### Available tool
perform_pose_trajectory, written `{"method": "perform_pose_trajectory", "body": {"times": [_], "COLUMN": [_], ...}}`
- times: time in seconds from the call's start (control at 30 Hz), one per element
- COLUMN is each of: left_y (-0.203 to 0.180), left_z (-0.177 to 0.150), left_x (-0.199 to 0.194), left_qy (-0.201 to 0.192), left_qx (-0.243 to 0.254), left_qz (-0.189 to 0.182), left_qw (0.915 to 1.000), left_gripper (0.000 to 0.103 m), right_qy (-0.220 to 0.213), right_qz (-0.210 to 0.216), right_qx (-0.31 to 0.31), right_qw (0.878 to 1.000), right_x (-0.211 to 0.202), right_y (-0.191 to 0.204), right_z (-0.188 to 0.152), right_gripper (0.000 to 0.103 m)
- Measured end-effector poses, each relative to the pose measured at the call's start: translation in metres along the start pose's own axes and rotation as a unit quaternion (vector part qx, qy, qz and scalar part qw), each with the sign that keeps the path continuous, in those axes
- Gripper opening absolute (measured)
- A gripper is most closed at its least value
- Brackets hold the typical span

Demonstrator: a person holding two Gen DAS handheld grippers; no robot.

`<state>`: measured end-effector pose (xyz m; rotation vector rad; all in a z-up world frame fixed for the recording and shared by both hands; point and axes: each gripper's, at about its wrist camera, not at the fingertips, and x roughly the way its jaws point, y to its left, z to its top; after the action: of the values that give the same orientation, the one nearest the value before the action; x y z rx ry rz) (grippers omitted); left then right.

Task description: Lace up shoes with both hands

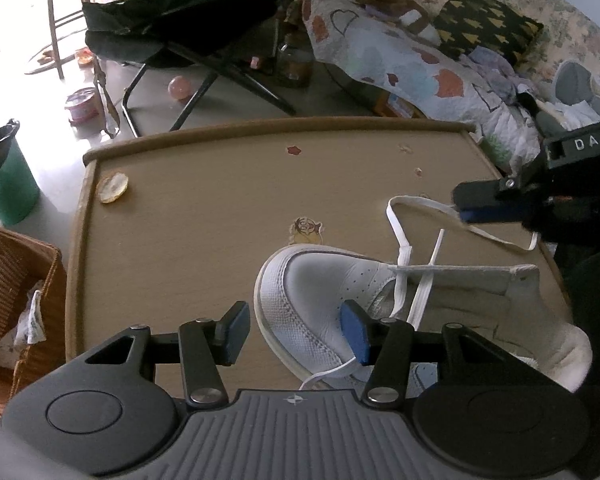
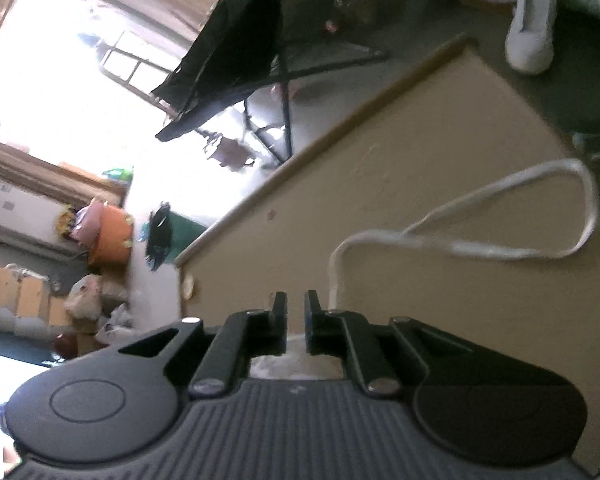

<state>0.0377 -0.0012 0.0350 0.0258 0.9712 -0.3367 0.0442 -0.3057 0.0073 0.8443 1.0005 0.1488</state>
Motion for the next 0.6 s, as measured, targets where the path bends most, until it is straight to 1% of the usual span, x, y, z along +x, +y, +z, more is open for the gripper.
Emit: {"method": "perform_pose_trajectory", "body": {"times": [0.07, 0.2, 0.37, 0.47, 0.6], "left_y": [-0.001, -0.003, -0.005, -0.006, -0.008], "left_z": [0.000, -0.001, -0.001, -0.002, -0.001], "left_x": [0.000, -0.001, -0.002, -0.003, -0.003], "left_qy": [-0.001, -0.001, -0.003, -0.004, -0.004], "left_qx": [-0.001, 0.000, 0.001, 0.003, 0.008], "left_qz": [0.002, 0.006, 0.009, 0.011, 0.014], "left_qw": [1.0000, 1.0000, 0.9999, 0.9999, 0.9999], "left_gripper": [0.054, 0.054, 0.054, 0.054, 0.054], "right_qy": [0.008, 0.017, 0.016, 0.015, 0.014], "right_qz": [0.008, -0.001, -0.008, -0.008, -0.008], "right_qx": [-0.016, -0.046, -0.048, -0.056, -0.070], "right_qw": [1.000, 0.999, 0.999, 0.998, 0.997], "right_x": [0.004, 0.015, 0.024, 0.026, 0.028], "right_y": [0.008, 0.017, 0.015, 0.016, 0.018], "right_z": [-0.006, -0.016, -0.022, -0.024, -0.025], "right_gripper": [0.009, 0.010, 0.009, 0.006, 0.004]}}
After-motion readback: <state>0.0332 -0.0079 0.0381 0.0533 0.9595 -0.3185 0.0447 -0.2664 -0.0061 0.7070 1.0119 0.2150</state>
